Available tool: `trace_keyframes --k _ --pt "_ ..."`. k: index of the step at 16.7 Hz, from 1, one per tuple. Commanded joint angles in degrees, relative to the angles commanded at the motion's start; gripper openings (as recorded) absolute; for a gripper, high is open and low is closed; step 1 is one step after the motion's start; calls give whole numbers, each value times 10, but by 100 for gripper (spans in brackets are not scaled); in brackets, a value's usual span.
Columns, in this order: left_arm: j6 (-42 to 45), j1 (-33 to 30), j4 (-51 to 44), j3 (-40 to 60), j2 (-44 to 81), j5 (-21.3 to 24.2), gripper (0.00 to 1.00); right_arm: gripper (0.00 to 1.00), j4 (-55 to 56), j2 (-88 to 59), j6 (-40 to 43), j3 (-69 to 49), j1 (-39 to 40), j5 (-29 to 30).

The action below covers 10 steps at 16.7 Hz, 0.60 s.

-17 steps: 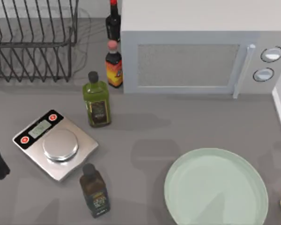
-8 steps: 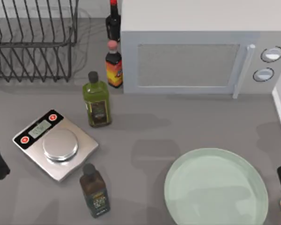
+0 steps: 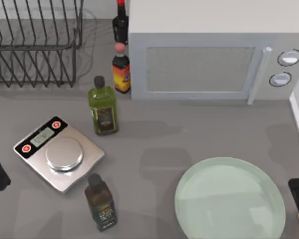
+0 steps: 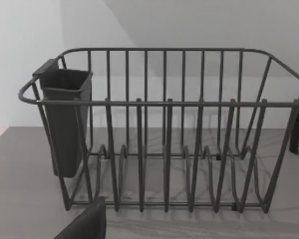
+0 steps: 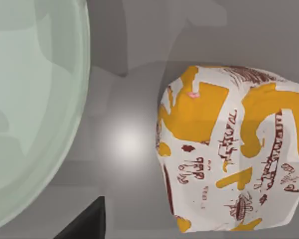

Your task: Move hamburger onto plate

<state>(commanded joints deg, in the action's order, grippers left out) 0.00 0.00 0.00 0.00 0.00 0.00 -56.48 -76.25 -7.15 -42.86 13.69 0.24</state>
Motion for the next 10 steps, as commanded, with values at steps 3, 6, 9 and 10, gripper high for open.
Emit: trace_keyframes --k 3,6,9,10 --pt "0 0 0 0 0 0 100 100 11 -3 1 7 -2 0" --pt "0 0 0 0 0 0 100 100 70 -33 0 37 -1 0" --pt "0 0 0 0 0 0 100 100 165 -78 -1 80 0 0" --pt "0 0 0 0 0 0 100 100 191 -91 -2 93 0 0"
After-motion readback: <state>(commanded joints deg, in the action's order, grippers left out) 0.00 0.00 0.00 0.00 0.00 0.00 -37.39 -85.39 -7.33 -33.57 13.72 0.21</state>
